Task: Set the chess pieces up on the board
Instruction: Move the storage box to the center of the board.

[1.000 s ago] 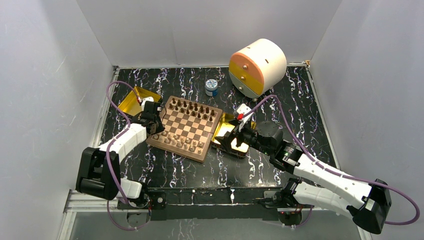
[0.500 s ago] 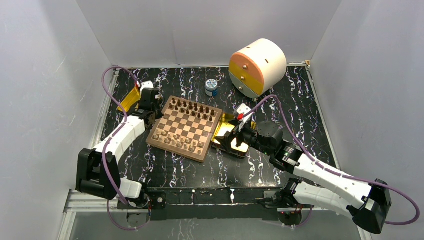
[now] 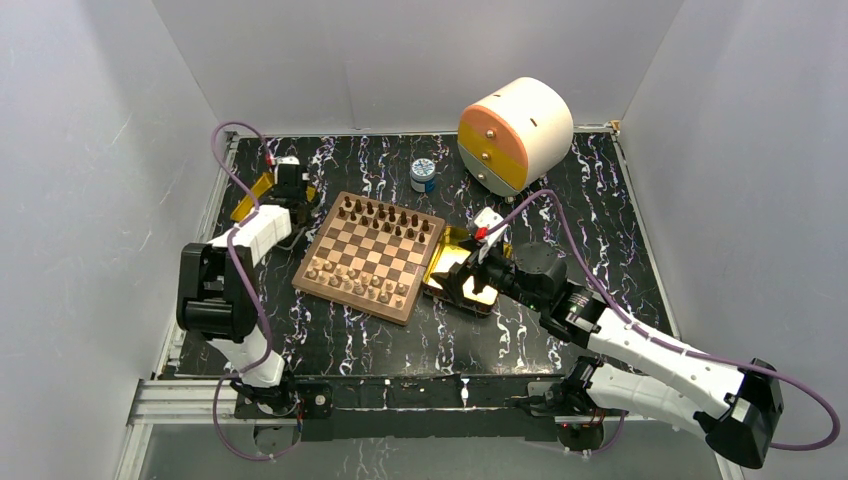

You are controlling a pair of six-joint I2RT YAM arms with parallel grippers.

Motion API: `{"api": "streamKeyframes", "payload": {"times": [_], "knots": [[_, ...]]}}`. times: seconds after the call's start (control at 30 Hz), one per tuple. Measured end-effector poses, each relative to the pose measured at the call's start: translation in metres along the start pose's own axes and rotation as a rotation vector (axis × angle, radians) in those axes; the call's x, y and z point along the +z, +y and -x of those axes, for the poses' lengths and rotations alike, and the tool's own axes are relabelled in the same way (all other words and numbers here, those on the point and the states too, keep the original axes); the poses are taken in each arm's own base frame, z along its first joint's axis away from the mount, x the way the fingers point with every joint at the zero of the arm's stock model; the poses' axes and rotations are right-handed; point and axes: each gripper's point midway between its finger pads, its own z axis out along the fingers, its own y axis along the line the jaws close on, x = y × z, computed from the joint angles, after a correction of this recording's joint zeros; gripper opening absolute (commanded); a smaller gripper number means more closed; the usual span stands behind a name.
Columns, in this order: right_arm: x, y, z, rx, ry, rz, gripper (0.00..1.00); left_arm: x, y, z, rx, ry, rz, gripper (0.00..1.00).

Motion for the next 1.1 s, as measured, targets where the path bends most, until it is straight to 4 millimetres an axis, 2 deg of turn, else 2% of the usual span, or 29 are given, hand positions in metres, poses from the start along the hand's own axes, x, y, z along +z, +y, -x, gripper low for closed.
{"api": "streamKeyframes", "payload": {"times": [0.1,0.23,0.33,0.43,0.7,0.97,1.1], "knots": [[-0.001,-0.001,0.001,0.000,-0.001,-0.006,0.99,0.006,0.010,0.007,-0.032,-0.011,0.009,0.00],[-0.002,-0.002,0.001,0.000,-0.001,-0.012,0.99,0.019,0.018,0.000,-0.043,0.026,0.020,0.00],[-0.001,-0.003,0.000,0.000,0.001,-0.015,0.99,0.022,0.012,-0.007,-0.040,0.050,-0.010,0.00],[-0.001,-0.003,-0.002,0.000,0.006,-0.016,0.99,0.021,0.005,-0.005,-0.048,0.052,-0.046,0.00],[0.001,-0.003,-0.005,0.000,0.016,-0.019,0.99,0.018,0.001,0.020,-0.049,0.002,-0.067,0.00],[0.001,-0.005,-0.004,-0.003,0.013,-0.027,0.98,0.042,-0.009,0.016,-0.008,0.044,-0.075,0.00],[0.000,-0.005,-0.003,-0.004,0.012,-0.030,0.99,0.047,-0.017,0.014,-0.023,0.062,-0.107,0.00]]}}
